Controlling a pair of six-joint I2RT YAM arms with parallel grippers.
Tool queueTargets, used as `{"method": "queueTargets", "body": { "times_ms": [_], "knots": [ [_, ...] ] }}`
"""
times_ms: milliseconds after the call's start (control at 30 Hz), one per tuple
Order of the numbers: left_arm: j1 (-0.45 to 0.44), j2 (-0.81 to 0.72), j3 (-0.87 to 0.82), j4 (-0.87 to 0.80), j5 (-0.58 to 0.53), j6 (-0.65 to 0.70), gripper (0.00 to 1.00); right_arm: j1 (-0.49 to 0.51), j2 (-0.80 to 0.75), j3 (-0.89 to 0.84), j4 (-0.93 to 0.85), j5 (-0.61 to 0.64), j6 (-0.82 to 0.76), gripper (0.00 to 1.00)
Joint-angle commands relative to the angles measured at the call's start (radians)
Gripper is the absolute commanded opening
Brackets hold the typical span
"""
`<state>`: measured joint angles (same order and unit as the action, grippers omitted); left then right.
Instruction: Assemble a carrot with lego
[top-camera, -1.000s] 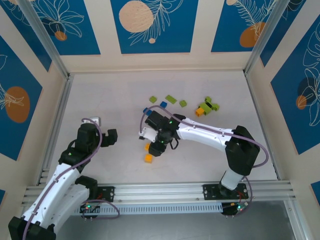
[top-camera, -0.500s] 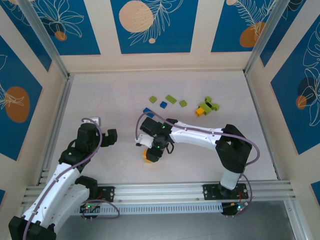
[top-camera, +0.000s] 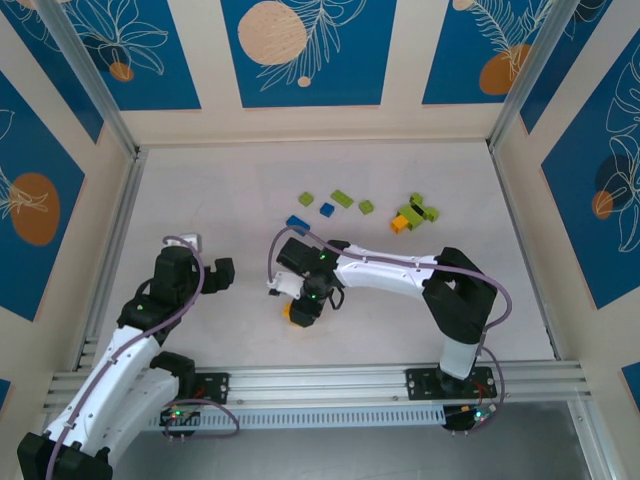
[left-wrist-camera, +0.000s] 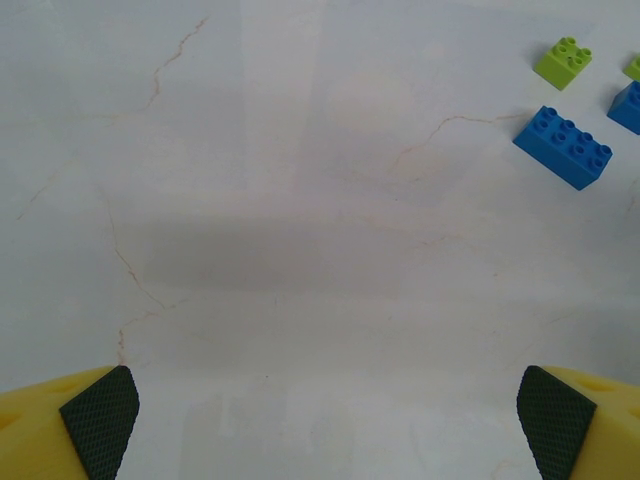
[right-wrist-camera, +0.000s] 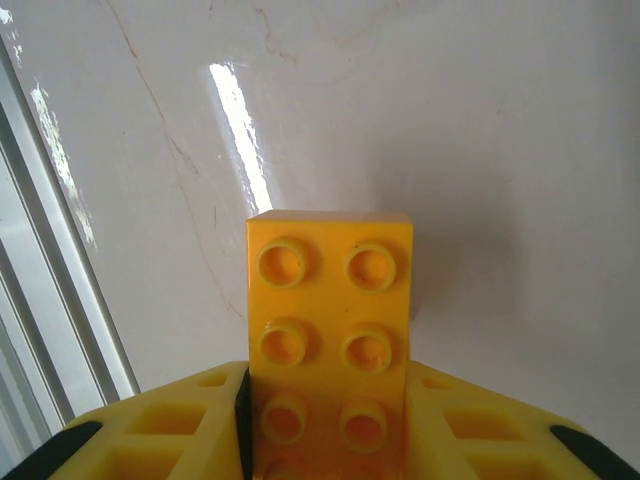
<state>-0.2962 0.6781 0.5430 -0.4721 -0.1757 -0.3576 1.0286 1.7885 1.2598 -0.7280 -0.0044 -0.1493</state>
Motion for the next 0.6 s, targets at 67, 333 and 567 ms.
{"method": "queueTargets", "body": {
  "times_ms": [67, 333, 567],
  "knots": [
    [0.017, 0.000, 0.009, 0.001, 0.013, 0.009, 1.00, 0.009, 0.022, -0.010, -0.002, -0.025, 0.007, 0.37],
    [0.020, -0.001, 0.007, 0.005, 0.018, 0.009, 1.00, 0.011, 0.050, -0.014, -0.010, -0.029, -0.003, 0.37],
    [0.023, -0.001, 0.007, 0.009, 0.022, 0.011, 1.00, 0.012, 0.054, -0.023, -0.009, -0.041, -0.041, 0.37]
  ]
}}
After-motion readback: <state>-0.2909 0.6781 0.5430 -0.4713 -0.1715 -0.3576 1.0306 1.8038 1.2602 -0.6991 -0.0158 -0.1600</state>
